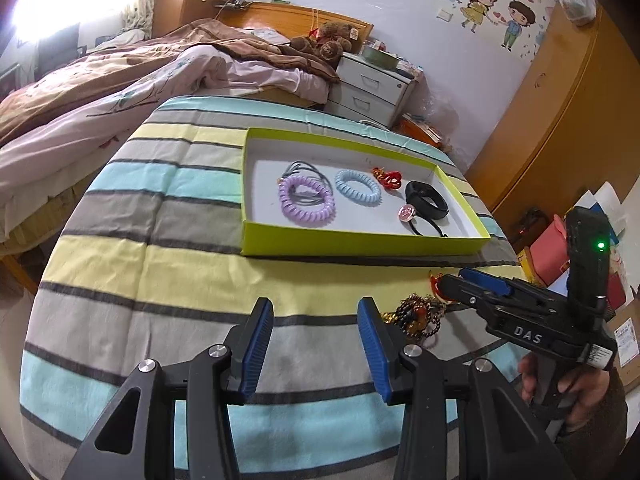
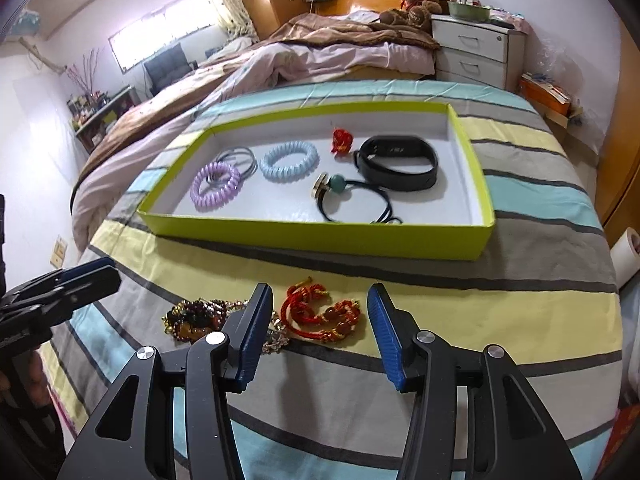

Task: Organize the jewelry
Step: 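Move the right tool to the red knot ornament and close on it, then close the left tool on the dark red beaded bracelet while the right tool holds the knot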

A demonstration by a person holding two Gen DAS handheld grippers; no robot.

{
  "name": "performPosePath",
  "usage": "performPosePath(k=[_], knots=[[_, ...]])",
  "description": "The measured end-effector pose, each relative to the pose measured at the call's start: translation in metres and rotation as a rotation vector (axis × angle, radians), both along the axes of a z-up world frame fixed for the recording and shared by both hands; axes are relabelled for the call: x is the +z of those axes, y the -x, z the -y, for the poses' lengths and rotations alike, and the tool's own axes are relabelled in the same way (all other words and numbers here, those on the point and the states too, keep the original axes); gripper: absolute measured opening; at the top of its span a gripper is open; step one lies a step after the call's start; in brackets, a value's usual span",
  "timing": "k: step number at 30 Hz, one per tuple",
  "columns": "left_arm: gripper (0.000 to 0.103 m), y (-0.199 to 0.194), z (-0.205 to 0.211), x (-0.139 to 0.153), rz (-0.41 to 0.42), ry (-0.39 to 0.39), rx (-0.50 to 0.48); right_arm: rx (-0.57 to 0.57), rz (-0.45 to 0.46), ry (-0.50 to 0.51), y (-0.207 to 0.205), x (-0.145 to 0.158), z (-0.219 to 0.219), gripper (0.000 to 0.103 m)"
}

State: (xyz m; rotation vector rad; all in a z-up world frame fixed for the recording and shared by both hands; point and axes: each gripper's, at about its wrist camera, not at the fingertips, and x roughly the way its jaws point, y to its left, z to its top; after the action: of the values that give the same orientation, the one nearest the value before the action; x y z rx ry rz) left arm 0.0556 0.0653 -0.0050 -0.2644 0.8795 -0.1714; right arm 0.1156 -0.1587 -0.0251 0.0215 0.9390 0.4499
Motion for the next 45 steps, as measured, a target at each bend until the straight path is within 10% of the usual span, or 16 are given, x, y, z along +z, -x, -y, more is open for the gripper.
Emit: performPosePath(k=[16, 29, 45], knots=[[0.044, 0.012, -0.011, -0.008, -0.012, 0.011, 0.000, -0.053, 0.024, 0.092, 0.009, -0.005, -0.009, 0.050], [0.044, 0.016, -0.004, -0.010, -0.014, 0.013, -0.020, -0.120, 0.022, 0.081, 0.018, -0.003, 0.005, 0.017], [0.053, -0.003, 0.044, -0.010, -0.018, -0.035, -0.145, -0.171, 0.053, -0.019, 0.041, 0.013, 0.034, 0.017]])
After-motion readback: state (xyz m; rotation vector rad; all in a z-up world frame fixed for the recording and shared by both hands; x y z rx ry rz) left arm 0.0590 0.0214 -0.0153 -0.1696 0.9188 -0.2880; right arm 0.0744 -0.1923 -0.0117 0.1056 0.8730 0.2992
